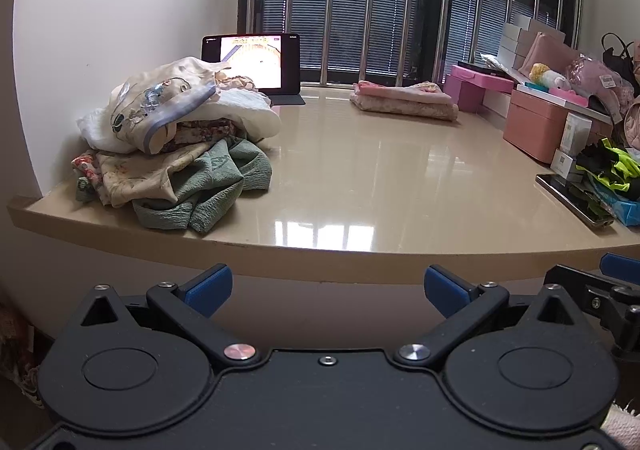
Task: Fold clothes
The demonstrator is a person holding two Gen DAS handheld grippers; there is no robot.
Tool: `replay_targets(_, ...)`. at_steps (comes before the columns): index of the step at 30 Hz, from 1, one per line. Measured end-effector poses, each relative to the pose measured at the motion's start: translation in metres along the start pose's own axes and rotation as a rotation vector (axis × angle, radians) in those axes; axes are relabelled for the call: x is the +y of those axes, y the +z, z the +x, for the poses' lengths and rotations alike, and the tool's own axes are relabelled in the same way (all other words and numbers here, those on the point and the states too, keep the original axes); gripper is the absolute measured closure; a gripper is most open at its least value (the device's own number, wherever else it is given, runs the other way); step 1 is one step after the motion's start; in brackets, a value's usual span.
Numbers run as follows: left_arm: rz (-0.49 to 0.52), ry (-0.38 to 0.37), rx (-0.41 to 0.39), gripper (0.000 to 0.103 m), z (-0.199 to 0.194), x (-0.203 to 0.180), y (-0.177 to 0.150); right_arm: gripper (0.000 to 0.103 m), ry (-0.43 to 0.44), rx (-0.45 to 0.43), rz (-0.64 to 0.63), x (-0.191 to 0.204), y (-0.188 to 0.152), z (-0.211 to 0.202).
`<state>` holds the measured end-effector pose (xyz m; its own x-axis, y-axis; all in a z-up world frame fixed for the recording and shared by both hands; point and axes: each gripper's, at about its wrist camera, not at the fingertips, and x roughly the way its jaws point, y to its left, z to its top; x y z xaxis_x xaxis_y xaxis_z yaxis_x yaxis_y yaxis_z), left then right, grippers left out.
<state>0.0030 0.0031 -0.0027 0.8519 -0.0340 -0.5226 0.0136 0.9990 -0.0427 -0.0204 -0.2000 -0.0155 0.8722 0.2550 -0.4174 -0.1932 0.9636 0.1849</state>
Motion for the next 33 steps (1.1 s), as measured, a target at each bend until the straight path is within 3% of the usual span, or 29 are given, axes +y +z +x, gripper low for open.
replay_targets(16,0.015,0.006,0.009,0.0,0.013,-0.003,0.006,0.0,-0.015,0.011,0.033,-0.012,0.0,0.008)
replay_targets(33,0.018,0.037,0.014,0.0,0.049,0.004,0.03,0.0,-0.006,0.028,0.012,-0.013,0.013,0.046)
